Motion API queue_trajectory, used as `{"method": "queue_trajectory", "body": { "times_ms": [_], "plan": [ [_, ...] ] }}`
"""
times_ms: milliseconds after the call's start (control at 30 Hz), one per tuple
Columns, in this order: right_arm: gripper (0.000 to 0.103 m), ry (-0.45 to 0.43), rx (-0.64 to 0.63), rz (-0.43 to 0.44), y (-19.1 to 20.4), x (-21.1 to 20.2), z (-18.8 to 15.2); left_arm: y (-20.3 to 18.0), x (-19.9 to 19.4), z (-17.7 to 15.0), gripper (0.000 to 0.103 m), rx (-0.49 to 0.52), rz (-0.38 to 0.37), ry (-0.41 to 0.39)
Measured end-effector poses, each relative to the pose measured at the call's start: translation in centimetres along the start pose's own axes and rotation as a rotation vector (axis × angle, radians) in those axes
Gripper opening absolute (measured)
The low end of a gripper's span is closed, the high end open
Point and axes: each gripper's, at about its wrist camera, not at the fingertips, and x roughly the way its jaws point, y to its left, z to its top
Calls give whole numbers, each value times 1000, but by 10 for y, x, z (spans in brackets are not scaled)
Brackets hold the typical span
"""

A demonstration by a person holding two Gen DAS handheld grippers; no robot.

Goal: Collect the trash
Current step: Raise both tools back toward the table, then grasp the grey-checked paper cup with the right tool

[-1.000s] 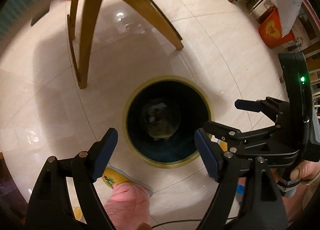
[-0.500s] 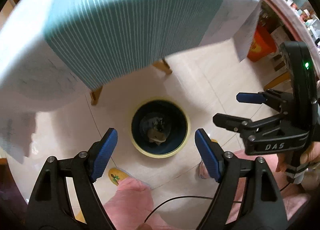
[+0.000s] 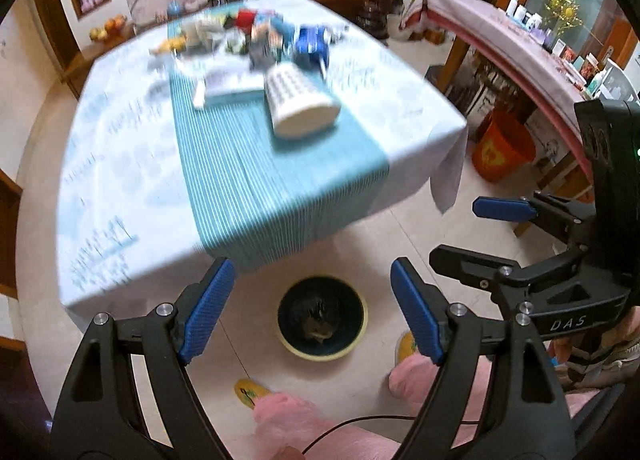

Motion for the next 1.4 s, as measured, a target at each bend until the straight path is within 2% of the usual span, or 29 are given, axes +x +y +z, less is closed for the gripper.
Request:
{"method": "queue_trajectory", "body": {
  "times_ms": [167,367,500,667,733,867,1033,1267,1400],
  "plan": [
    [91,-89,-31,-5,15,-41,31,-7,-30,23,79,19,-4,-66],
    [91,-171,-55,-38,21,-75,74,-8,-49,61,79,52,27,-146],
    [91,-198,-69,-72,19,-76,100,2,-49,87,79,51,45,-167],
    [91,-200,-56,-110,13,-62,137,31,-31,123,79,43,46,-135],
    [91,-180,-27,-121,7,-49,154,43,-21,135,79,38,52,-127],
    [91,-127,51,-111,-8,-15,179,70,4,162,79,56,12,-92],
    [91,-35,126,-87,-21,46,195,93,48,182,79,158,-26,-21],
    [89,96,168,-87,-25,147,199,120,107,187,79,269,-36,67],
    [87,145,201,-83,-25,187,197,137,123,181,79,308,-29,107]
  ]
}}
